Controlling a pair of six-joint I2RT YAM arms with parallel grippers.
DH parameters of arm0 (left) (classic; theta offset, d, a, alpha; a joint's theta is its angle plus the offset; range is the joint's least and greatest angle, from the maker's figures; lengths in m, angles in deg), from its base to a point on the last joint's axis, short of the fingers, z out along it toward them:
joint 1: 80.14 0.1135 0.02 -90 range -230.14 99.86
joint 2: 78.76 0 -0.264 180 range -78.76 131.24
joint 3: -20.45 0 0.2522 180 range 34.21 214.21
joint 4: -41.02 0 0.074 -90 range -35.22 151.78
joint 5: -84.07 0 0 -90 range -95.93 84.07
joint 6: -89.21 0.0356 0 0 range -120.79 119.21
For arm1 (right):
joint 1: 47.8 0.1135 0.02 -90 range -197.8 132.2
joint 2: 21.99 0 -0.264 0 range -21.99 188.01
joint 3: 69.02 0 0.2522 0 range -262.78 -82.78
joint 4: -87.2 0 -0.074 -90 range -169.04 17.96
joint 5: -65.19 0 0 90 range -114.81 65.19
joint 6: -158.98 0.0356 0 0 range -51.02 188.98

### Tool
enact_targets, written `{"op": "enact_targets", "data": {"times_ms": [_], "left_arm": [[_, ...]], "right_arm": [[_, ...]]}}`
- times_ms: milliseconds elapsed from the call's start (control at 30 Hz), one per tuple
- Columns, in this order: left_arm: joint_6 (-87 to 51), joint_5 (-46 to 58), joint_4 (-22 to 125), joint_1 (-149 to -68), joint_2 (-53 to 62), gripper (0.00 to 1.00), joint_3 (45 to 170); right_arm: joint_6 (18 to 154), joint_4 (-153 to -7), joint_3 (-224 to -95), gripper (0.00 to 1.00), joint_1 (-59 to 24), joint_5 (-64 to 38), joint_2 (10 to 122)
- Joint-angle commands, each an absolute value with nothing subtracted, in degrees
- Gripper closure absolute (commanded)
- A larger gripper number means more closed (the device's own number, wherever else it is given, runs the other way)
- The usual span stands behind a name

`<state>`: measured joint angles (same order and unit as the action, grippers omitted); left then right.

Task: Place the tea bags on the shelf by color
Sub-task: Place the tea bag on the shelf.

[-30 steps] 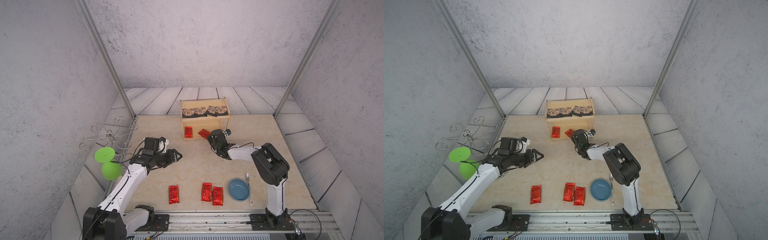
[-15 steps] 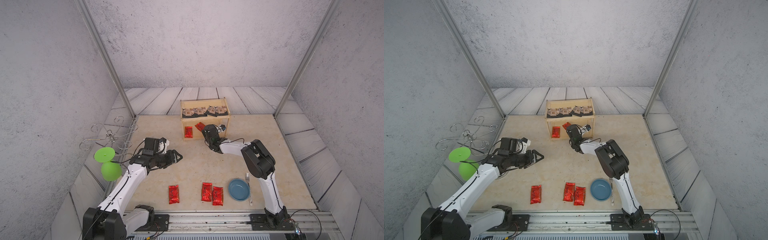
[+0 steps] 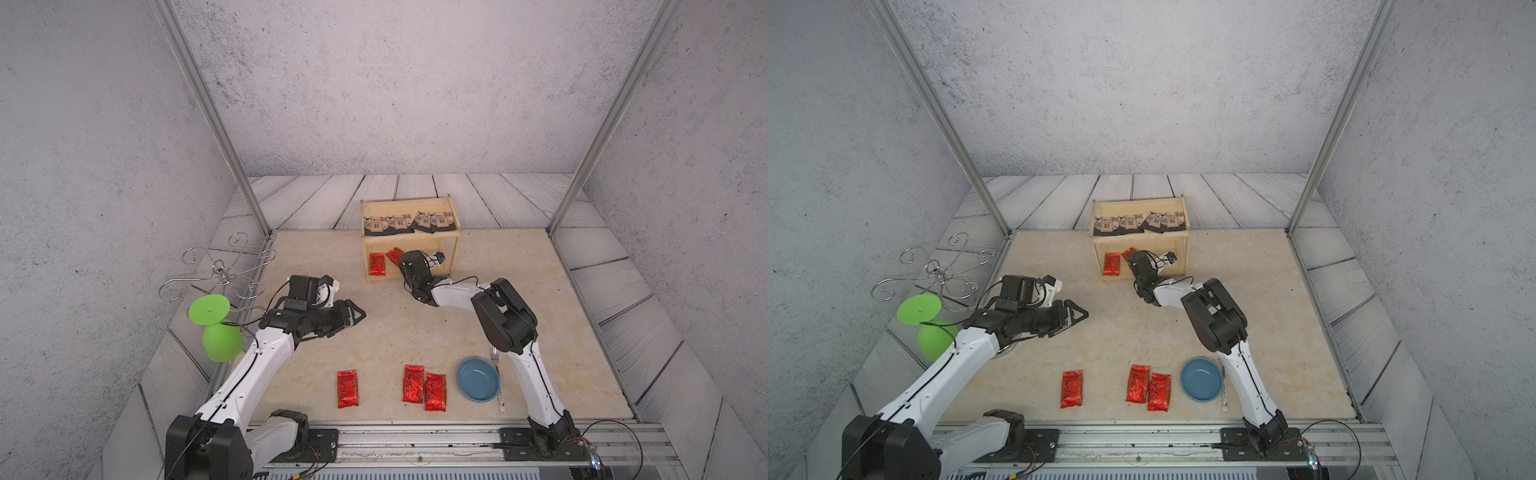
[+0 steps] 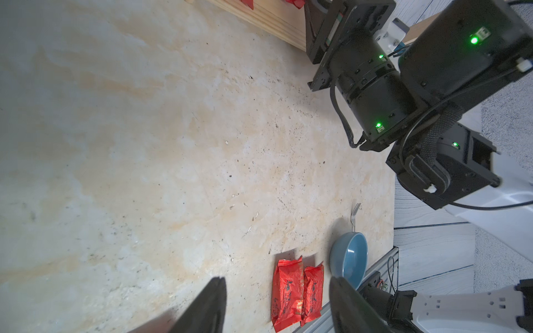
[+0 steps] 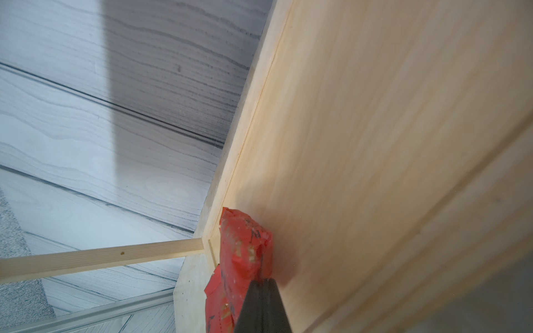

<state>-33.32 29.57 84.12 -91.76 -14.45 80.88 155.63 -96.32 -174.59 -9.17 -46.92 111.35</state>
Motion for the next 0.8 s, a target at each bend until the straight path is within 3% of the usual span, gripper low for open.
{"op": "enact_targets", "data": {"times_ms": [0, 267, 767], "left_arm": [[-32.82, 30.28, 83.79, -91.13, -14.6, 0.38, 81.85], [-33.06, 30.63, 83.61, -91.13, -14.47, 0.38, 81.58], [-33.65, 31.76, 82.63, -91.13, -13.48, 0.38, 81.23]], "right_arm": [[156.61, -95.12, -176.53, 0.91, -8.61, -46.65, 112.39], [156.28, -95.46, -176.79, 0.77, -7.68, -45.77, 112.66], [156.24, -95.47, -175.91, 0.81, -6.7, -43.66, 112.66]]}}
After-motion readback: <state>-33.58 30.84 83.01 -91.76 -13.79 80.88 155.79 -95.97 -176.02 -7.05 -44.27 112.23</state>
